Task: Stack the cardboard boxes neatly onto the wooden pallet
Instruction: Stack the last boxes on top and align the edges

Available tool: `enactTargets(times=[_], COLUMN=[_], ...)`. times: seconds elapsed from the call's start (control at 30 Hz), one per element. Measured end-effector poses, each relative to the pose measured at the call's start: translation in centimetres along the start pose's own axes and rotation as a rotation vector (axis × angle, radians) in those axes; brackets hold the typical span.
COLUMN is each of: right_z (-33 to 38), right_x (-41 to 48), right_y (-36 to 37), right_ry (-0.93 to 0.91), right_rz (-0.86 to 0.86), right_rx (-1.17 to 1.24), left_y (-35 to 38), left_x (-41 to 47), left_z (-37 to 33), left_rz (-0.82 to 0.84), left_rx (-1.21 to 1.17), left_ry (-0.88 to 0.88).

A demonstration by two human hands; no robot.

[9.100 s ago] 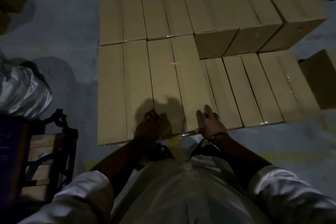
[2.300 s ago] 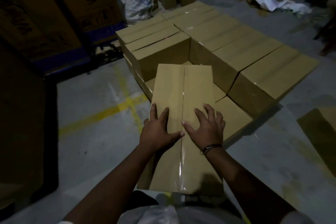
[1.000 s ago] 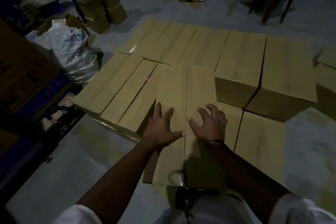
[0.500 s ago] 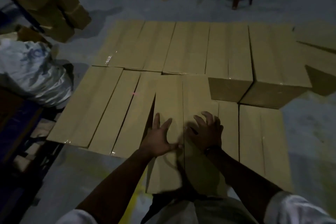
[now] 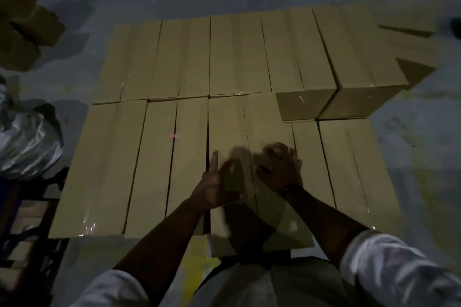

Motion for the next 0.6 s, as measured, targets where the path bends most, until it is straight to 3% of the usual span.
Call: enactTargets(times=[0.1, 0.33, 0.6], right_z=[0.6, 0.8, -1.9], right_x=[0.5, 2.0, 3.2], right_y=[0.3, 1.2, 5.0], right_ry=[0.019, 0.062, 0.223], right_rz=[-0.018, 0.000, 0.188], right_rx=[0.019, 0.015, 0.053], left_y=[-0.1, -0.6, -0.7], left_x=[1.1, 2.9, 4.2], left_z=[1.5, 2.9, 3.4], left_rz=[-0.009, 0.049, 0.098], left_rx=[-0.055, 0.132, 0.133], left_ry=[-0.010, 0.011, 0.024])
Point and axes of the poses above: each hand's wrist, its own x-axis towards the middle knuckle, its own y-axis out of the palm, z = x × y, the point moved 5 cm from there along x, towards the middle knuckle, and after that the axes turned 14 degrees about x, right-handed, at the moved point
